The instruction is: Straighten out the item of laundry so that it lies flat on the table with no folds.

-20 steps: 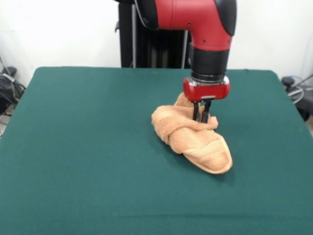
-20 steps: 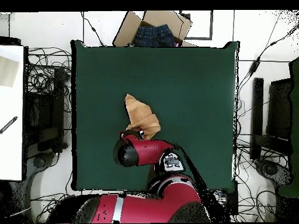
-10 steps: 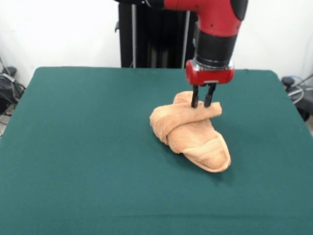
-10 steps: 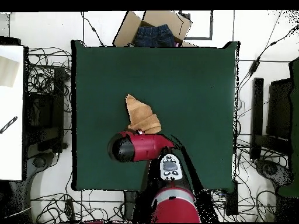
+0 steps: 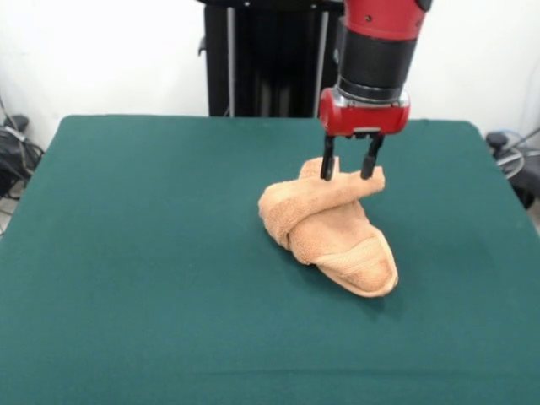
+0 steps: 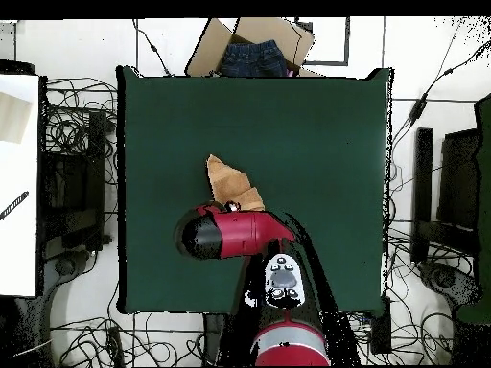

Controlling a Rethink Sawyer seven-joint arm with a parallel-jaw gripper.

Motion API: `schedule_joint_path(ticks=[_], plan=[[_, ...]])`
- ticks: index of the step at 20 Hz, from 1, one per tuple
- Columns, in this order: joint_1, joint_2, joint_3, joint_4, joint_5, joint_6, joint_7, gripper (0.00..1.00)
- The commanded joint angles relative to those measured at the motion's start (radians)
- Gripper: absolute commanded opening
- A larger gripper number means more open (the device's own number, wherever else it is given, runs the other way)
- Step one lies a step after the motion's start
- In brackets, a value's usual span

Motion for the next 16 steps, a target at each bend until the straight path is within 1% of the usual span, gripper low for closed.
schedule_joint_path(ticks=[1, 5, 10, 14, 16], plan=[[-0.016, 0.038, 0.062, -0.029, 0.023, -0.040, 0.151, 1.00], [-0.022, 0.081, 0.066, -0.033, 0.013, -0.103, 0.161, 1.00], [-0.052, 0.117, 0.090, -0.046, 0.006, -0.119, 0.135, 1.00], [-0.055, 0.154, 0.089, -0.075, -0.006, -0.121, 0.113, 1.00], [-0.035, 0.156, 0.058, -0.066, 0.018, -0.140, 0.158, 1.00]])
